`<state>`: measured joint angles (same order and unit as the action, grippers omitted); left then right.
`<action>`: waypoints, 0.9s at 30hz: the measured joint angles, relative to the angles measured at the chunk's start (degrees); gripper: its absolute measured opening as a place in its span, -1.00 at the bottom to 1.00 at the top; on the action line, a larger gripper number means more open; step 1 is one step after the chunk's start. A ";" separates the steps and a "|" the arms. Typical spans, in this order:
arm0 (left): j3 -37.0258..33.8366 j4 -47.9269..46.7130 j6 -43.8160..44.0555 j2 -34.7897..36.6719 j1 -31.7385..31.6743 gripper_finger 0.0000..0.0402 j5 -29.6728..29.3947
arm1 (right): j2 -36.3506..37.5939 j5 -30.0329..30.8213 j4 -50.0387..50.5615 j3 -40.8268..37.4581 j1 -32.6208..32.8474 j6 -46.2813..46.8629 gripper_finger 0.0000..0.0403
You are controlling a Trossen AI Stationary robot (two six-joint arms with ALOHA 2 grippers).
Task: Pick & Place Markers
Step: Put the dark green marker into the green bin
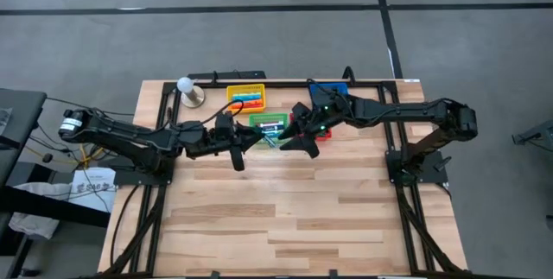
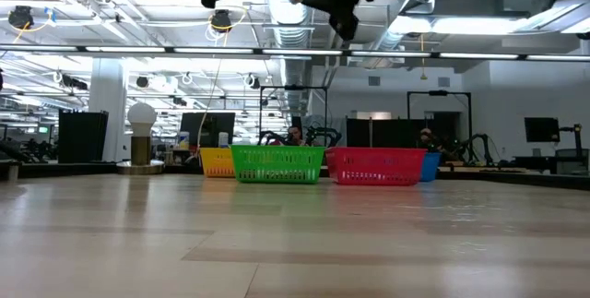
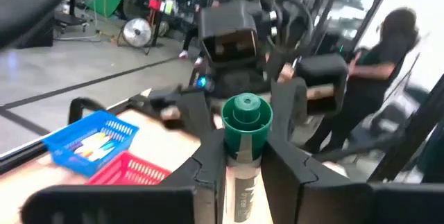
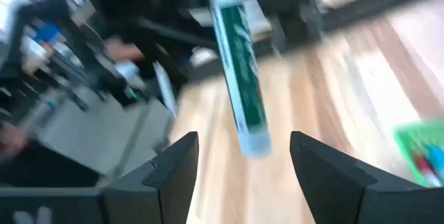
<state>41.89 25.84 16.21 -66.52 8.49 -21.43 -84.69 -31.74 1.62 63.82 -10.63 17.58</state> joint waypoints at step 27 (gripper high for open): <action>12.36 -29.10 -11.39 -13.27 -18.63 -0.68 17.48 | 34.71 10.51 6.02 -21.82 -9.51 -12.50 0.02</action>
<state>54.25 -3.26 4.82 -79.79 -10.14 -3.95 -49.98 -21.23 7.64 42.00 -20.14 5.08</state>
